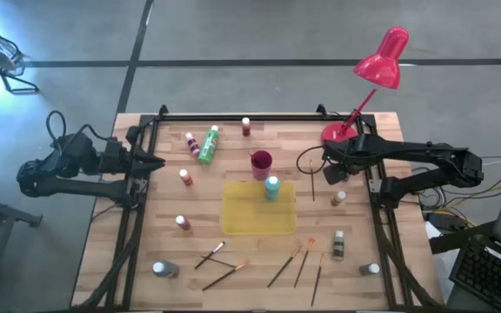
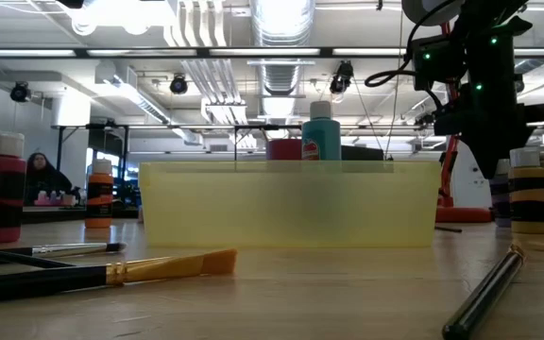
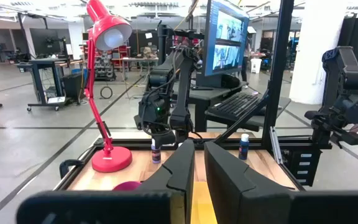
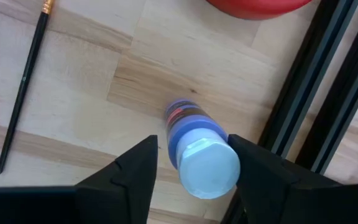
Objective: Pick & Place Paint Supplies
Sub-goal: Put the small purple paint bottle into the yellow bin
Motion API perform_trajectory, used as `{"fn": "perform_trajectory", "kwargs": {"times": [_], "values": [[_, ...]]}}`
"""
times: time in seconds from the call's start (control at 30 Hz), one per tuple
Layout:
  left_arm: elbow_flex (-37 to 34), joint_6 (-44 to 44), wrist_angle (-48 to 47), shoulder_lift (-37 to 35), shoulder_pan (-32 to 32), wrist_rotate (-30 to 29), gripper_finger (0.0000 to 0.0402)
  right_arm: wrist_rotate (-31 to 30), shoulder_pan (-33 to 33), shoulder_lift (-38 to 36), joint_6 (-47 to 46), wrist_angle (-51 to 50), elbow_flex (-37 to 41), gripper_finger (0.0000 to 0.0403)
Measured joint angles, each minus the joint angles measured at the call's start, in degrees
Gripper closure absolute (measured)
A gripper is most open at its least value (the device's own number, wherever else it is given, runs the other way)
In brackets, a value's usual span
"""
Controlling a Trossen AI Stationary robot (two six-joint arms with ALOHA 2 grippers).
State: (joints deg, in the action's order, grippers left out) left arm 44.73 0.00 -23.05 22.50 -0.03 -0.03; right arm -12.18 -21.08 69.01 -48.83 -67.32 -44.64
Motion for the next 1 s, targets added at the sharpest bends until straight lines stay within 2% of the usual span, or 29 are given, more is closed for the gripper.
{"fn": "perform_trajectory", "kwargs": {"times": [0.2, 0.5, 1.0], "values": [[0.00, 0.01, -0.02, -0.02, 0.00, 0.00, 0.0355, 0.45, 0.02, 0.00, -0.10, -0.12, 0.00, 0.0221], [0.00, 0.01, 0.00, -0.02, 0.01, -0.01, 0.0355, 0.62, 0.07, -0.04, 0.07, -1.65, -0.20, 0.0291], [0.00, 0.01, -0.01, 0.00, 0.00, -0.01, 0.0355, 0.25, 0.77, -0.30, 4.20, -1.67, -3.12, 0.0291]]}}
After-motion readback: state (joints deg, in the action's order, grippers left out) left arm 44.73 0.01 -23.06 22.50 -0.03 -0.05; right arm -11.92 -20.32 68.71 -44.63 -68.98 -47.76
